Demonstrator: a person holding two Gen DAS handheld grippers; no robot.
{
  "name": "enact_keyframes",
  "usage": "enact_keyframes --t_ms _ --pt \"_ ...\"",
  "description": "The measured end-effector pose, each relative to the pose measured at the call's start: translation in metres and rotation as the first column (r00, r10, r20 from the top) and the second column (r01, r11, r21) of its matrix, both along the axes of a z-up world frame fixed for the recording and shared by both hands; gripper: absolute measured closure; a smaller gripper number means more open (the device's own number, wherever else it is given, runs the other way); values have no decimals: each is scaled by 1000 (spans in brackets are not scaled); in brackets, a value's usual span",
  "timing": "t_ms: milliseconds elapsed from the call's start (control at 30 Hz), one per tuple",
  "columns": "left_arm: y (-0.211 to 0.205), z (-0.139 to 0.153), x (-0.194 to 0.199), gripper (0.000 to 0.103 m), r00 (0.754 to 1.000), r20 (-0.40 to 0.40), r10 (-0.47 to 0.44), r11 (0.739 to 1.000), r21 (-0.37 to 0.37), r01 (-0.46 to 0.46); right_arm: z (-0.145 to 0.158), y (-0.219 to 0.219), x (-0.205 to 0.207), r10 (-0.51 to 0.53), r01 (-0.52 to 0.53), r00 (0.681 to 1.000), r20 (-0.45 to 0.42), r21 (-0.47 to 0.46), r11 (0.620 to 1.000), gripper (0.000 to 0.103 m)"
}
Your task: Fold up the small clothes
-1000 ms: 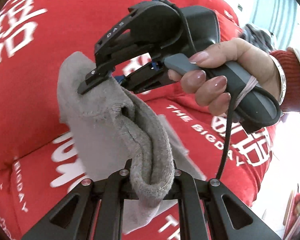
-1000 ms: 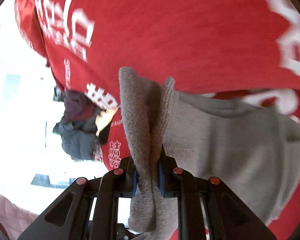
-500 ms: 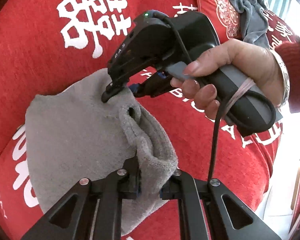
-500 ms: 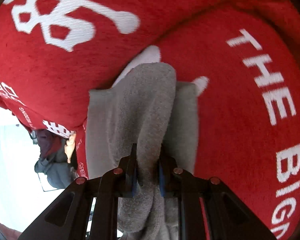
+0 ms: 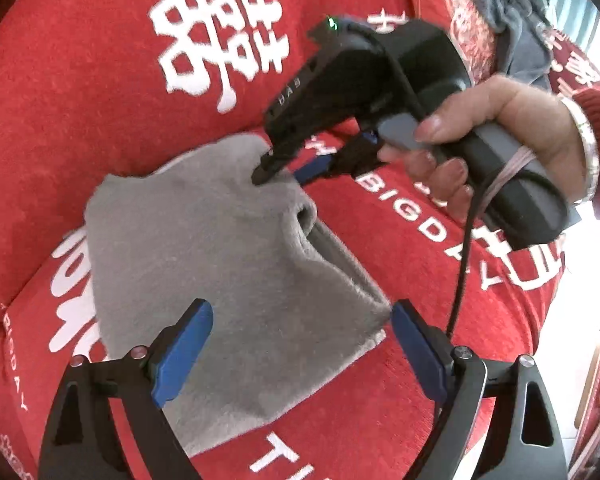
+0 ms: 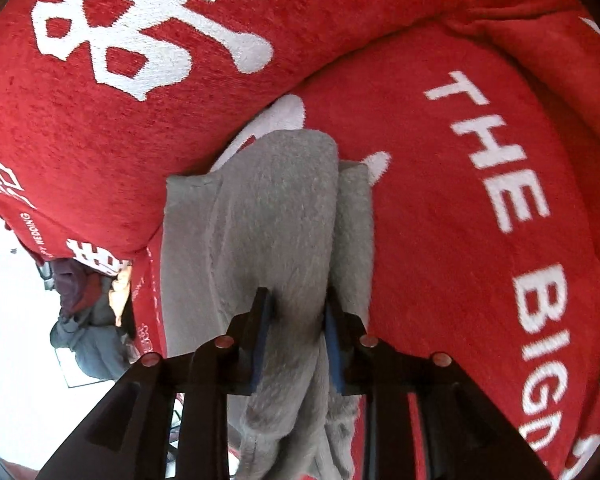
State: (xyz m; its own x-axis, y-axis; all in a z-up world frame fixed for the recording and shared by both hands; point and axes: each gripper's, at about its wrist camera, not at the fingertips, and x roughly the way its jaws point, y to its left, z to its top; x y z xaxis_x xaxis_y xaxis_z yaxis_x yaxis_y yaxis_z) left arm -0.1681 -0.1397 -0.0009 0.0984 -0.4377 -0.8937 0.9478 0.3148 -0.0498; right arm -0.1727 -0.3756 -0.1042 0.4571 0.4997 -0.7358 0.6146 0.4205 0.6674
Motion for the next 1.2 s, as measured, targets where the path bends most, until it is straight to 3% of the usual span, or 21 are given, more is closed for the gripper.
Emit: enact_keyframes --t_ms 167,367,567,633,667,833,933,1067,1200 --pt "18 14 11 12 1000 -12 19 1000 3 -19 11 2 -16 -34 33 999 -34 -21 999 51" --pt "50 16 70 12 991 -42 127 992 33 -125 35 26 -47 -88 86 996 -27 -61 994 51" --pt "72 -9 147 12 935 -138 325 945 90 -315 45 67 -69 -52 49 998 -30 -81 996 51" --pt "71 -23 156 12 928 -133 348 935 123 -333 40 79 -66 -22 17 998 -54 -91 996 75" --pt "70 -28 155 12 932 -120 343 936 133 -327 37 84 -64 -8 -1 997 -81 -101 995 94" --pt "77 -63 134 12 946 -129 299 938 223 -266 47 99 -59 46 -78 988 -145 -220 973 96" --pt "85 -79 122 12 944 -142 297 934 250 -256 27 104 -70 55 -126 965 -255 -269 955 96" --pt "89 -79 118 12 942 -157 298 934 251 -254 12 102 -83 -10 -53 969 -247 -244 968 96" --pt "96 -70 121 12 930 -187 316 928 265 -262 17 106 -84 -9 -65 965 -260 -271 960 95"
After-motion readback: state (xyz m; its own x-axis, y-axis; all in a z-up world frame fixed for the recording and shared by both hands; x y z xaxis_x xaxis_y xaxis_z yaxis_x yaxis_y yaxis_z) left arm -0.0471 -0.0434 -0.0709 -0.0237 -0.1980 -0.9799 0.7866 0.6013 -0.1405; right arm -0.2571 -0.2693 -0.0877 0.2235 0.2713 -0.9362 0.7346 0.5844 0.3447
